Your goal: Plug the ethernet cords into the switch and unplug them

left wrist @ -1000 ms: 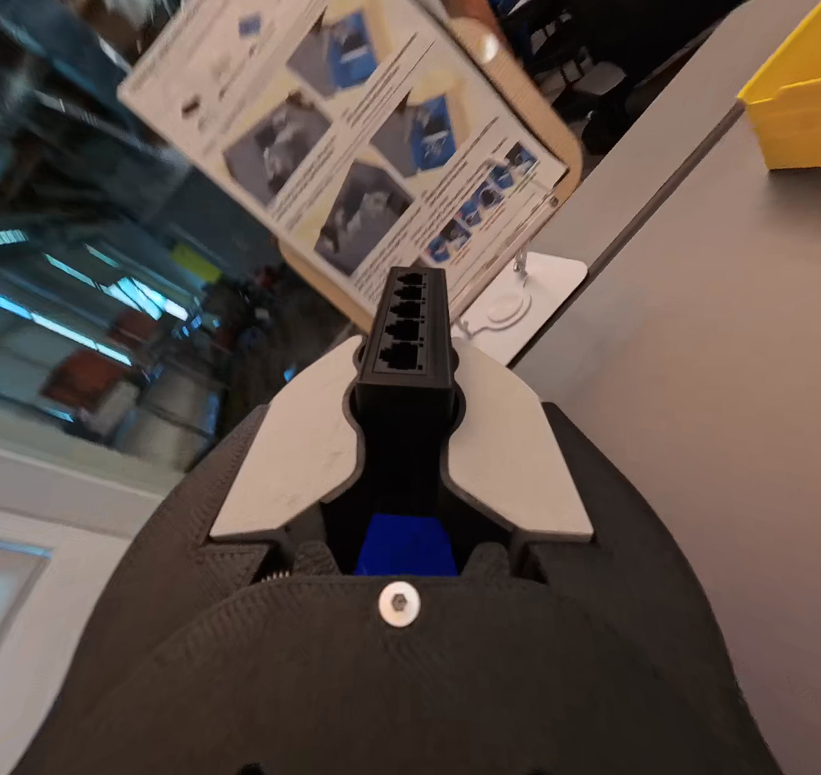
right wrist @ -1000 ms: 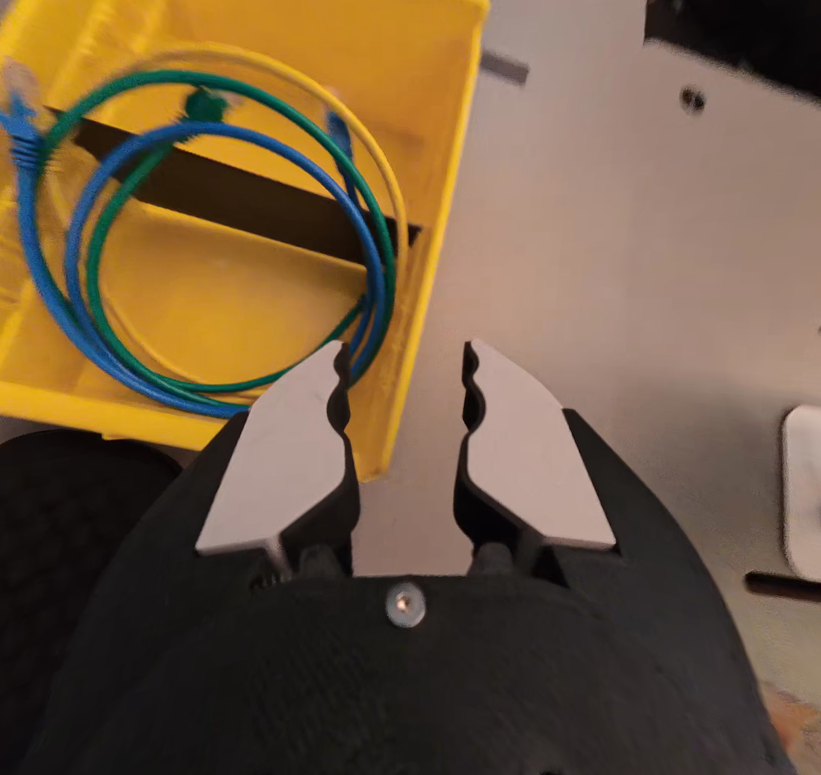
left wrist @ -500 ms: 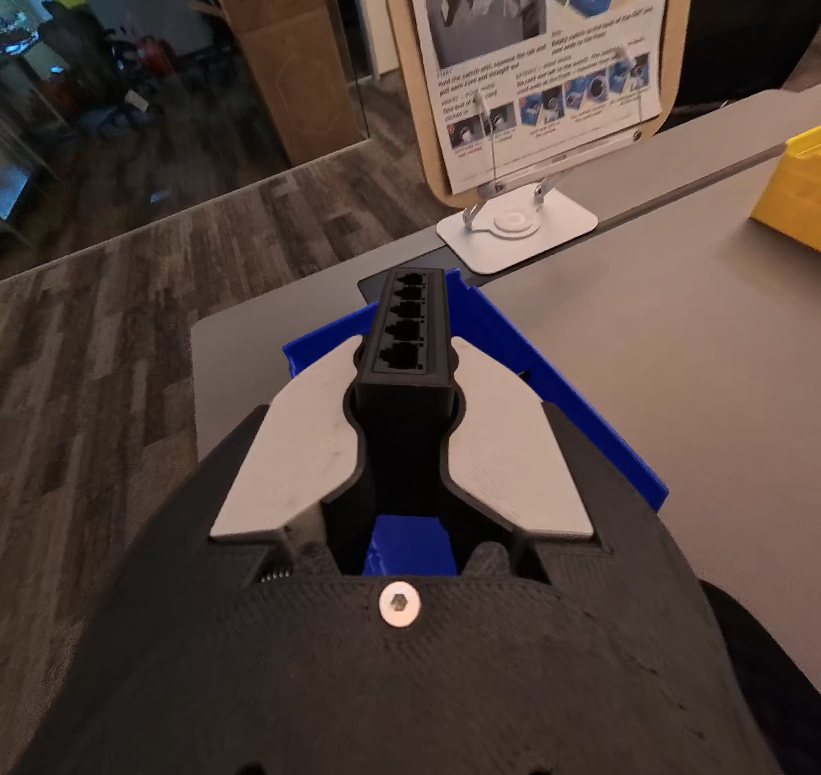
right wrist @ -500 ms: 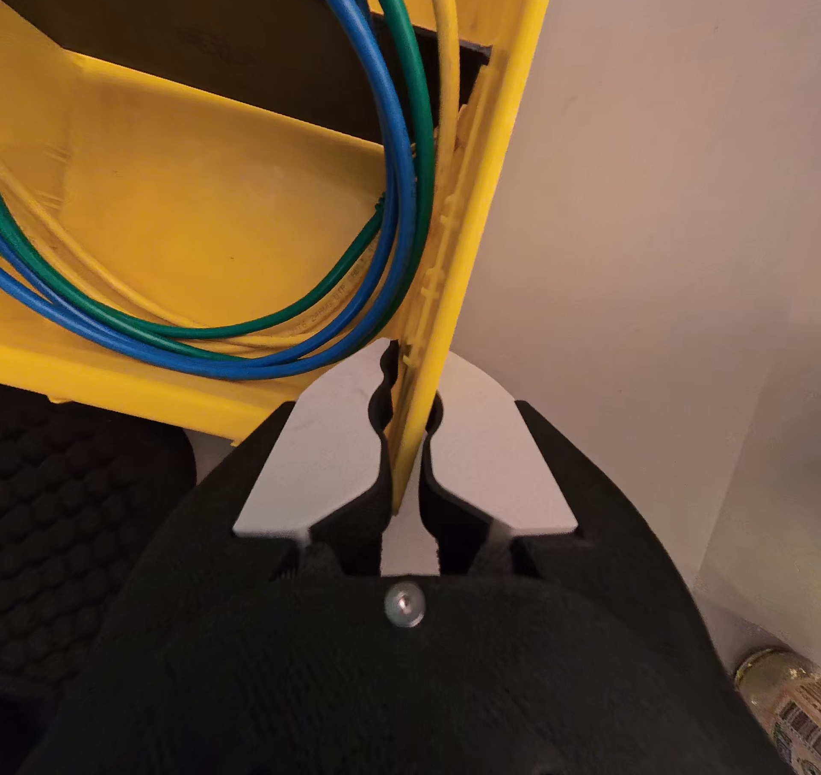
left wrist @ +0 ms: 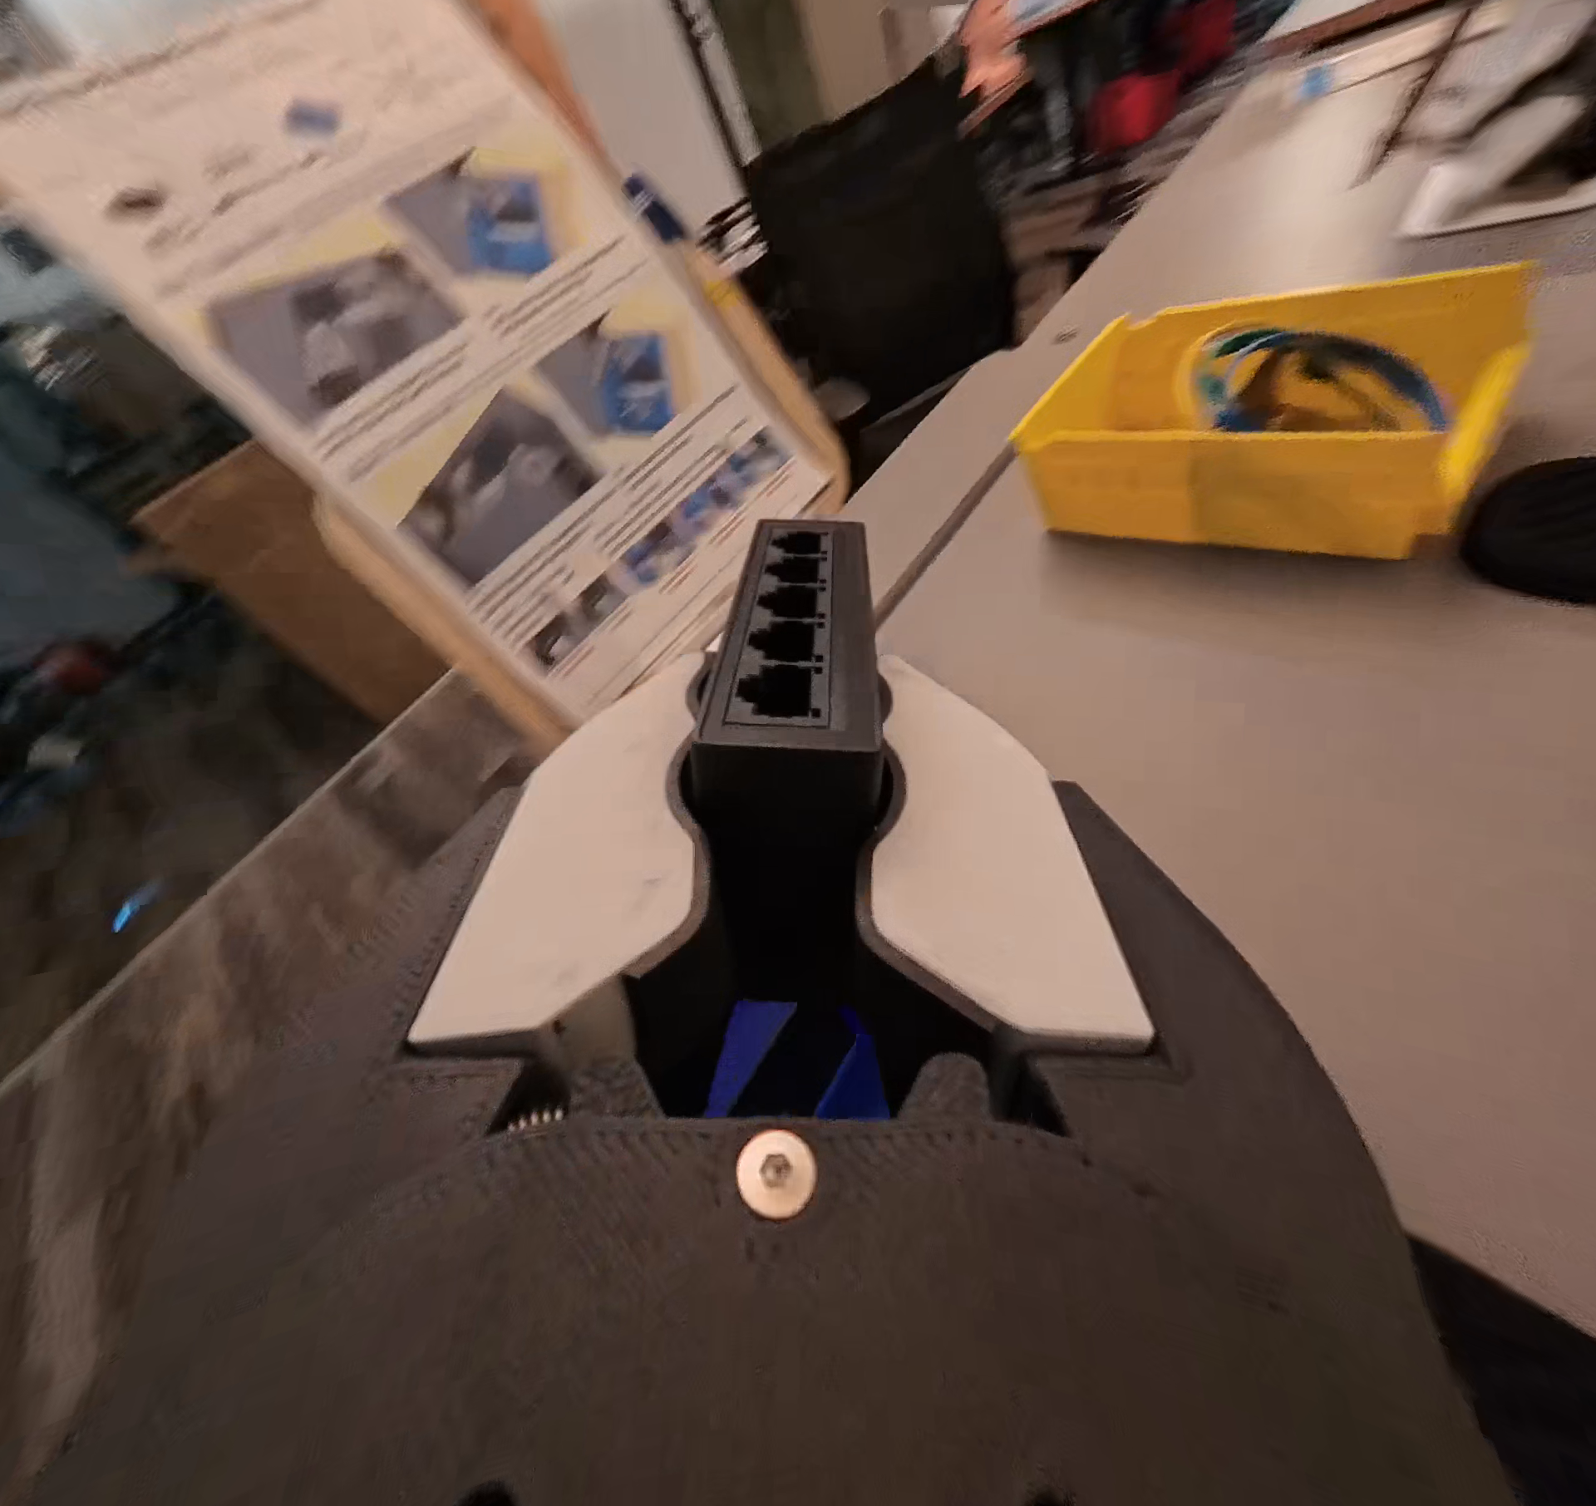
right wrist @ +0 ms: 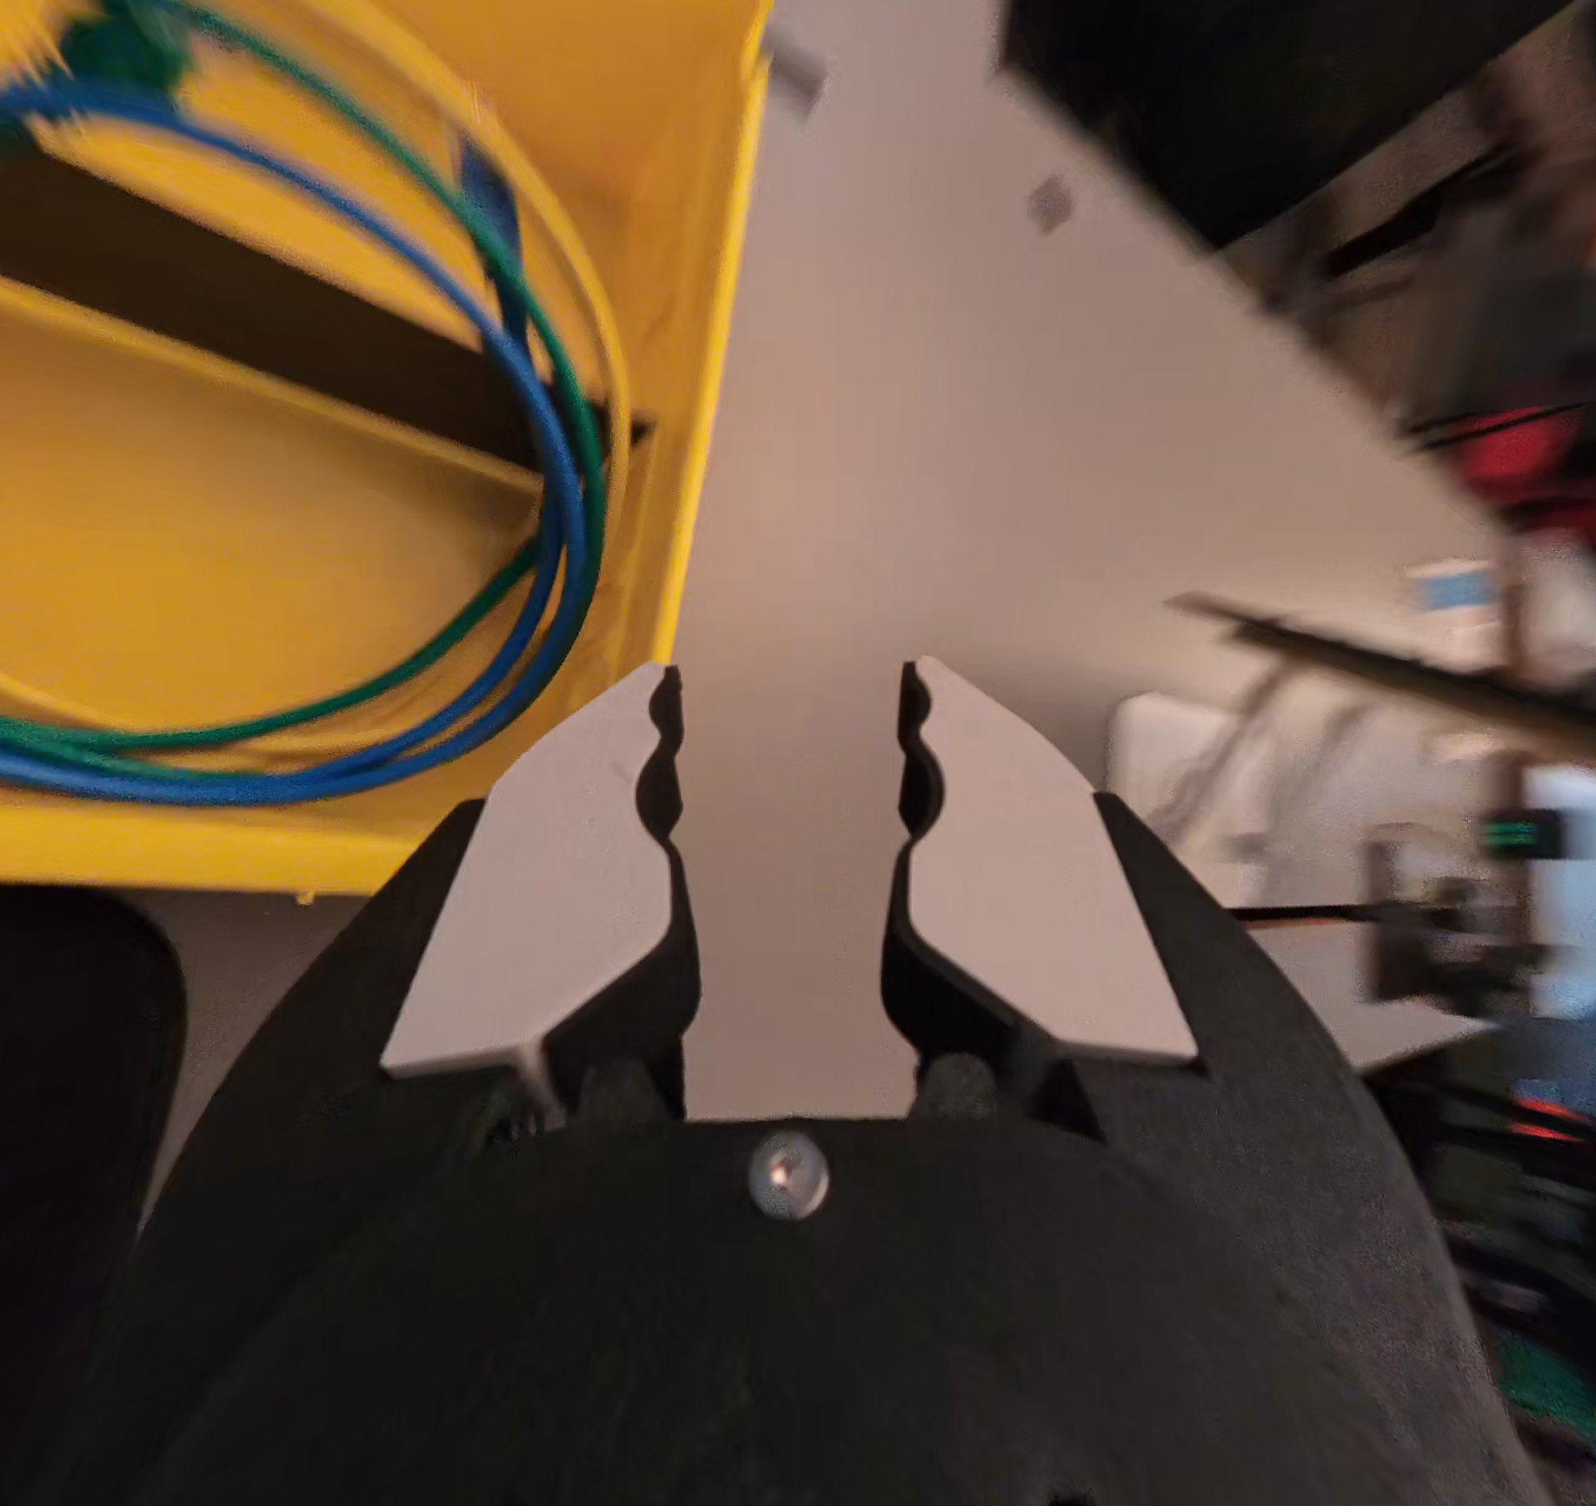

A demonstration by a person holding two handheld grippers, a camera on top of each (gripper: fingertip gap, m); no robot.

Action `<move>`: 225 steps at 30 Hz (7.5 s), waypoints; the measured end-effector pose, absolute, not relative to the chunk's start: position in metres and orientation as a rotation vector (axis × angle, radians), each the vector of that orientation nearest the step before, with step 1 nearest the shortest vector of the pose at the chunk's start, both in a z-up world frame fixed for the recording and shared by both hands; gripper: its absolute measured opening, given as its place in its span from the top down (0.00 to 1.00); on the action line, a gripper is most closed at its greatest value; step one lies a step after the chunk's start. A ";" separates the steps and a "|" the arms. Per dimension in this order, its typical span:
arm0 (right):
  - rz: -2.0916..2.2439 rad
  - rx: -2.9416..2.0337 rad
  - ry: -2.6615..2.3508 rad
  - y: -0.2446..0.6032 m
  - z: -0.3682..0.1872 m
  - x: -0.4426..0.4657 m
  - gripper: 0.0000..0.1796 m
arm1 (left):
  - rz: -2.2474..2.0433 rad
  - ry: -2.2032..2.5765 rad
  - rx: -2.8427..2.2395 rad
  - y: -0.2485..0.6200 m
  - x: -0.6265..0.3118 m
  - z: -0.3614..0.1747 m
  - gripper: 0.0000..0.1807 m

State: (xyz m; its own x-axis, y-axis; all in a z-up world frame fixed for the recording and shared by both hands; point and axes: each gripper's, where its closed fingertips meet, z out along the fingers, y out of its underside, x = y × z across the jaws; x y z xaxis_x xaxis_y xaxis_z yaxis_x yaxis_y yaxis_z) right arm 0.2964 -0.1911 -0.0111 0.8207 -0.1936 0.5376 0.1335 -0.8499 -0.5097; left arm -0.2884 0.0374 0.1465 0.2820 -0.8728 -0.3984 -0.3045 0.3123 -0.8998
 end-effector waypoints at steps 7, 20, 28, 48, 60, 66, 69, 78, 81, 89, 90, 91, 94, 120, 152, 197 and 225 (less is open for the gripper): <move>-0.178 -1.782 -0.858 -0.092 0.122 -0.016 0.70 | -0.772 1.591 -0.896 -0.061 -0.198 0.149 0.84; 0.372 -1.412 -1.282 -0.067 0.131 -0.175 0.84 | -0.912 1.686 -0.944 -0.072 -0.167 0.125 0.83; -0.157 -1.569 -0.855 -0.031 0.134 0.017 0.84 | -0.735 1.522 -1.180 -0.004 -0.192 0.118 0.83; -0.015 -2.720 -1.152 0.005 -0.104 0.250 0.84 | -0.625 1.371 -1.231 0.024 -0.236 0.135 0.88; -0.305 -2.555 -0.212 -0.027 -0.011 0.294 0.70 | -0.344 0.861 -1.691 0.107 -0.341 0.120 0.61; -0.117 -2.521 0.385 -0.113 -0.030 0.290 0.74 | -0.149 0.502 -2.100 0.168 -0.414 0.060 0.48; -0.188 -2.643 0.478 -0.141 -0.054 0.316 0.72 | -0.074 0.499 -2.192 0.175 -0.429 0.037 0.50; 0.291 -2.786 0.535 -0.144 -0.106 0.293 0.96 | 0.052 0.465 -2.631 0.141 -0.481 -0.047 0.62; 0.225 -2.814 0.444 -0.144 -0.107 0.294 0.97 | 0.043 0.424 -2.733 0.131 -0.499 -0.068 0.65; 0.308 -2.925 0.246 -0.136 -0.104 0.244 0.96 | -0.218 0.509 -2.908 0.122 -0.491 -0.107 0.93; 0.318 -2.937 0.213 -0.131 -0.104 0.234 0.96 | -0.146 0.560 -2.910 0.124 -0.494 -0.109 0.97; 0.322 -2.956 0.177 -0.126 -0.106 0.225 0.96 | -0.095 0.618 -2.909 0.124 -0.493 -0.109 0.98; 0.306 -3.010 0.150 -0.110 -0.106 0.199 0.97 | -0.143 0.768 -2.922 0.115 -0.469 -0.110 0.97; 0.184 -2.848 0.305 -0.059 -0.089 0.111 0.88 | -0.426 1.430 -2.947 0.034 -0.342 -0.102 0.86; 0.327 -2.934 -0.081 0.051 -0.123 -0.153 0.82 | -0.565 1.463 -2.454 0.036 -0.317 -0.025 0.88; 0.357 -2.604 1.170 -0.220 -0.070 0.329 0.94 | -0.877 1.265 -2.125 0.053 -0.063 -0.074 0.76; 0.223 -2.950 0.573 -0.117 -0.134 0.274 0.96 | -0.533 0.377 -2.546 0.189 -0.458 -0.066 0.98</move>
State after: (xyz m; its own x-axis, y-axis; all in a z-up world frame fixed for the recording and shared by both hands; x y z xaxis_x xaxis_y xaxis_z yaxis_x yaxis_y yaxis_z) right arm 0.2737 -0.1171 -0.1338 0.9169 -0.3616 -0.1688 -0.3806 -0.9196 -0.0972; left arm -0.4583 0.1887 -0.0665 0.8844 -0.3597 0.2973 -0.1604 -0.8325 -0.5303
